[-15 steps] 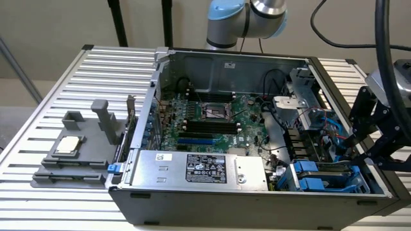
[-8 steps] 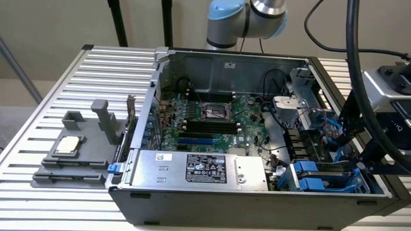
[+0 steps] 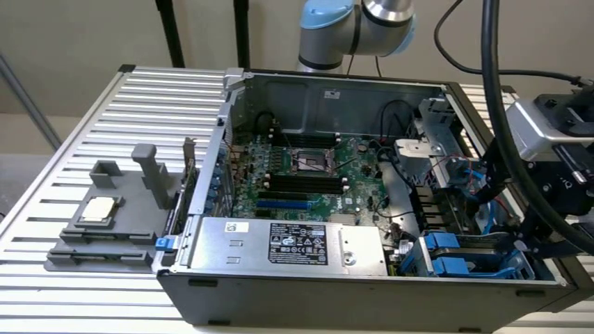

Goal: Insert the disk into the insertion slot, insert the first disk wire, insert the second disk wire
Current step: 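Insert the first disk wire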

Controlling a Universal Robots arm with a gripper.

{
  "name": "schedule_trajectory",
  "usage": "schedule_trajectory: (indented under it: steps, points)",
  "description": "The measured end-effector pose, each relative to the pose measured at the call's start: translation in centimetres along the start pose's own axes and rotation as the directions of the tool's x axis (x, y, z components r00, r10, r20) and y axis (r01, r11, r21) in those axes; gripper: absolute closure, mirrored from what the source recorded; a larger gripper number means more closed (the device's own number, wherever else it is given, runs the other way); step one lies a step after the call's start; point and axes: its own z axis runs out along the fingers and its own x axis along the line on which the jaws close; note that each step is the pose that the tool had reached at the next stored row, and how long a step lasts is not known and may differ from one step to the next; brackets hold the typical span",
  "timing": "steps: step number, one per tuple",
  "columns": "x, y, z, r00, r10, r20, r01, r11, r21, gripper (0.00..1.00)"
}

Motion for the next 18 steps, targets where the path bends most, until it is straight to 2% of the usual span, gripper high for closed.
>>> schedule_trajectory:
  steps: [3, 7, 14, 18]
  points:
    - [0.0, 0.48, 0.02, 1.0, -0.005, -0.0002, 0.005, 1.0, -0.0006, 0.35]
    - [0.3, 0.44, -0.02, 1.0, -0.006, -0.0004, 0.006, 1.0, -0.0008, 0.35]
    - [1.1, -1.47, -0.02, 1.0, -0.006, 0.001, 0.006, 0.9999, -0.0086, 0.35]
    - [1.4, -2.0, 0.2, 1.0, -0.006, 0.0026, 0.006, 0.9999, -0.0157, 0.35]
